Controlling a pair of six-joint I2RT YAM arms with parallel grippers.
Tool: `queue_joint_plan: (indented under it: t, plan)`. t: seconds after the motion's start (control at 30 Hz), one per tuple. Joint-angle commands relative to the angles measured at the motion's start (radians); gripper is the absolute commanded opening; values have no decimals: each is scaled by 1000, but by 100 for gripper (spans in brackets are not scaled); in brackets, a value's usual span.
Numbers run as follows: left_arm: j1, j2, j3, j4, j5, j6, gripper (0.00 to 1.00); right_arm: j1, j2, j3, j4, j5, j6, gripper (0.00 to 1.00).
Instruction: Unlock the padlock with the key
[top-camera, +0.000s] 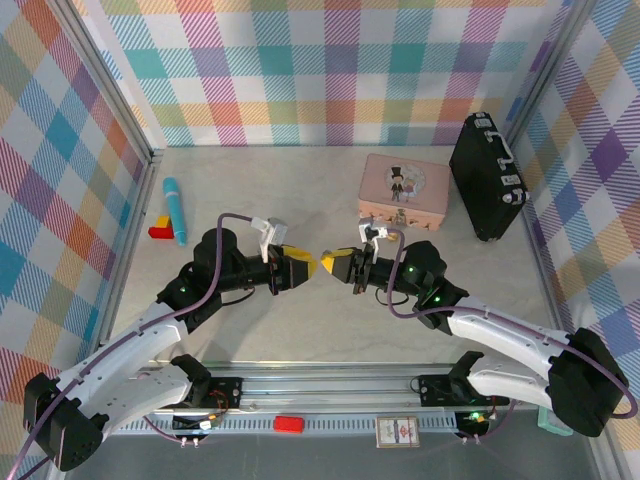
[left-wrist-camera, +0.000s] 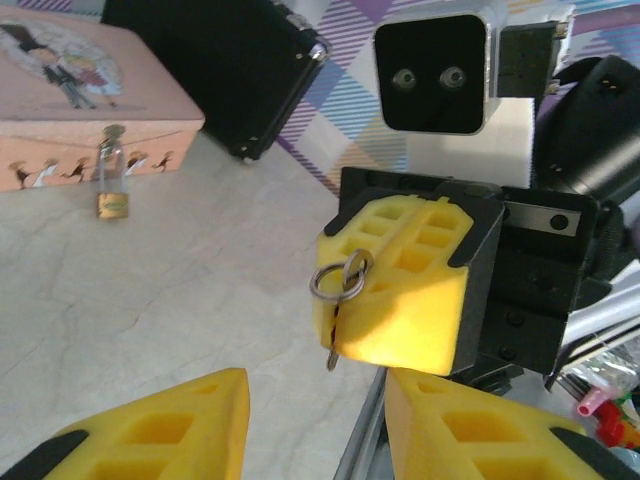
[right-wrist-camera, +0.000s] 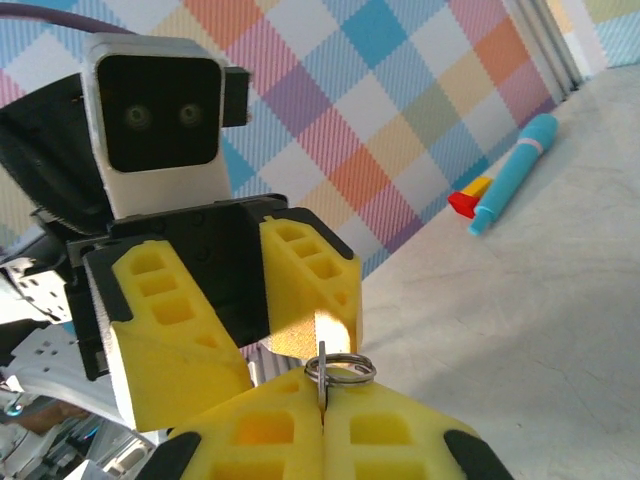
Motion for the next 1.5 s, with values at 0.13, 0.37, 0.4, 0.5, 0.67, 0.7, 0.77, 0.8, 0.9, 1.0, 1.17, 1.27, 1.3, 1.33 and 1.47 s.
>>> queue_joint_plan:
  t: [0.13,0.37,0.4,0.5,0.67,0.7,0.77,0.8,0.9,1.0,1.17,1.27,1.3,1.33,1.47]
  plan:
    - [7,-2,-16,101,96,-13,31,3,3,10,99,-73,5,0]
    - [6,18,-6,109,138,-18,23,5,-1,10,100,-51,2,0]
    - [6,20,-6,109,139,-18,21,5,2,12,106,-54,6,0]
    - [7,25,-6,113,149,-21,19,5,9,15,118,-59,16,0]
    - [6,25,-7,114,139,-26,14,9,33,10,168,-72,39,0]
    - [6,25,-6,114,138,-25,13,10,39,12,173,-77,41,0]
    - [6,22,-5,109,132,-26,11,11,46,14,178,-83,42,0]
    - [6,20,-4,107,126,-25,10,13,48,12,181,-85,43,0]
    - [6,16,-6,108,117,-33,6,16,50,10,177,-87,41,0]
    - [6,29,1,105,135,-37,1,19,54,5,183,-83,47,0]
    - [7,34,6,86,123,-32,0,22,56,4,161,-57,48,0]
    - [6,35,8,74,117,-26,0,23,37,3,116,-5,40,0]
    - [6,35,8,67,114,-22,0,23,29,2,101,9,36,0]
    - [6,35,11,56,107,-17,0,23,21,4,86,19,27,0]
    - [6,27,23,6,84,9,3,22,-4,39,-60,22,-66,0]
